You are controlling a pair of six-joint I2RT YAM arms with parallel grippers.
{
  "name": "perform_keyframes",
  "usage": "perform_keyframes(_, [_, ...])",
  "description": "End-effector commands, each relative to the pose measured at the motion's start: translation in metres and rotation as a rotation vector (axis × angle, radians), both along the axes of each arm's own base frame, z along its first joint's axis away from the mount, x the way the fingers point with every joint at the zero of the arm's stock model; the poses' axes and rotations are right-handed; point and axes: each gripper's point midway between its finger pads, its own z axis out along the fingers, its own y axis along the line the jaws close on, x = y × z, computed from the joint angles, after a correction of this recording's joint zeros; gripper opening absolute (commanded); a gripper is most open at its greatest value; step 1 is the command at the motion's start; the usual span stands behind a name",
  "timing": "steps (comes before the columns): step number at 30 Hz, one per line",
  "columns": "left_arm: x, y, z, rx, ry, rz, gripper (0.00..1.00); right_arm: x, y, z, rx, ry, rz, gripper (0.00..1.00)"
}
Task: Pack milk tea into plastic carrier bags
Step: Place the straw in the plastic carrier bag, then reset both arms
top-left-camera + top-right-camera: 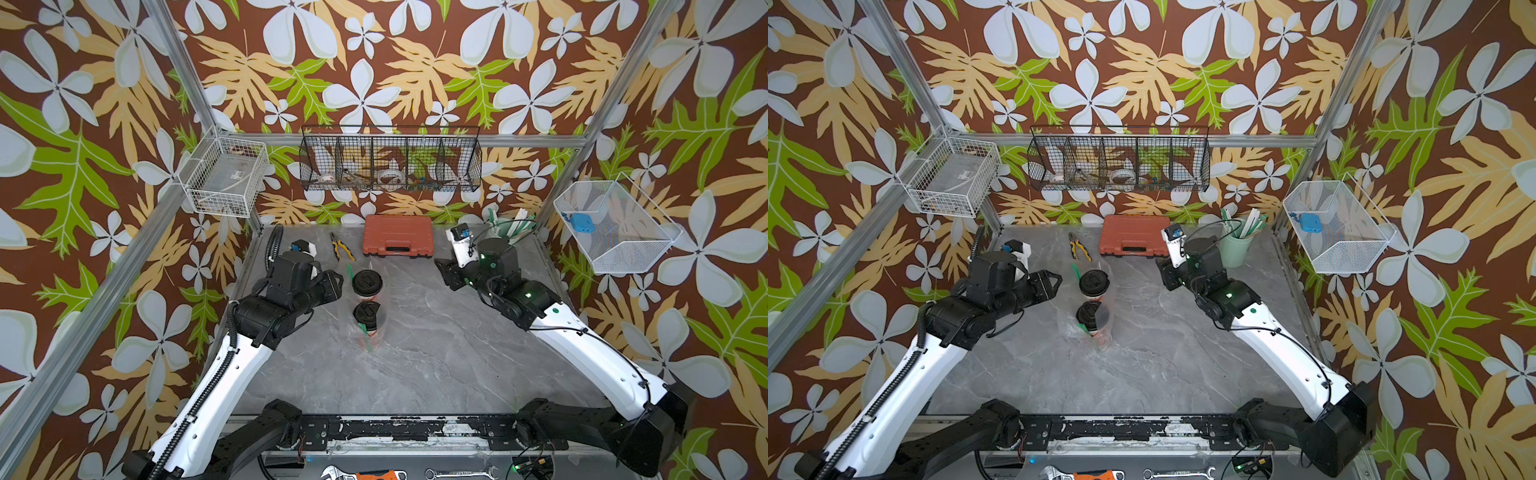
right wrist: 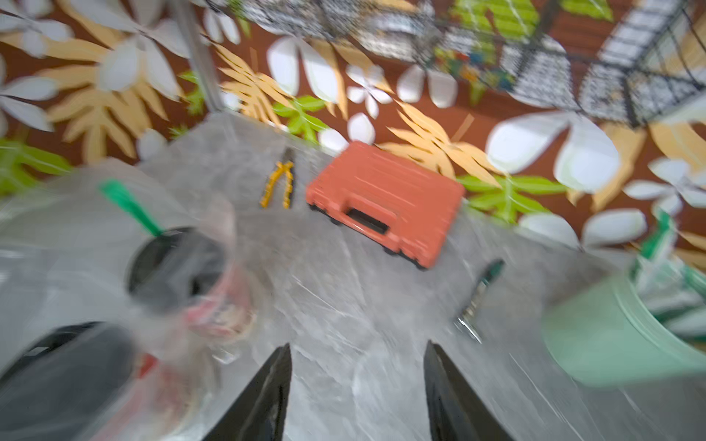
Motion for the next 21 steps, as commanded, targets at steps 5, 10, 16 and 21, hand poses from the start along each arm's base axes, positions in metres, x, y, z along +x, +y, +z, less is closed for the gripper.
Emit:
perform_keyframes(5, [0.016, 0.06, 0.002, 0.206, -0.037, 0.21, 0.72, 0.01, -0.127, -0.052, -0.008, 0.023, -0.489, 1.0])
perform_keyframes(10, [0.024, 0.105, -0.015, 0.347, -0.052, 0.385, 0.99, -0.003, -0.216, -0.083, -0.032, 0.008, -0.818, 1.0])
perform_keyframes(16, [0.036, 0.126, -0.053, 0.422, -0.109, 0.497, 1.0, -0.02, -0.267, -0.127, -0.124, -0.07, -0.993, 1.0])
perform_keyframes(21, [0.041, 0.149, -0.099, 0.453, -0.166, 0.606, 1.0, -0.016, -0.267, -0.15, -0.168, -0.169, -0.941, 1.0])
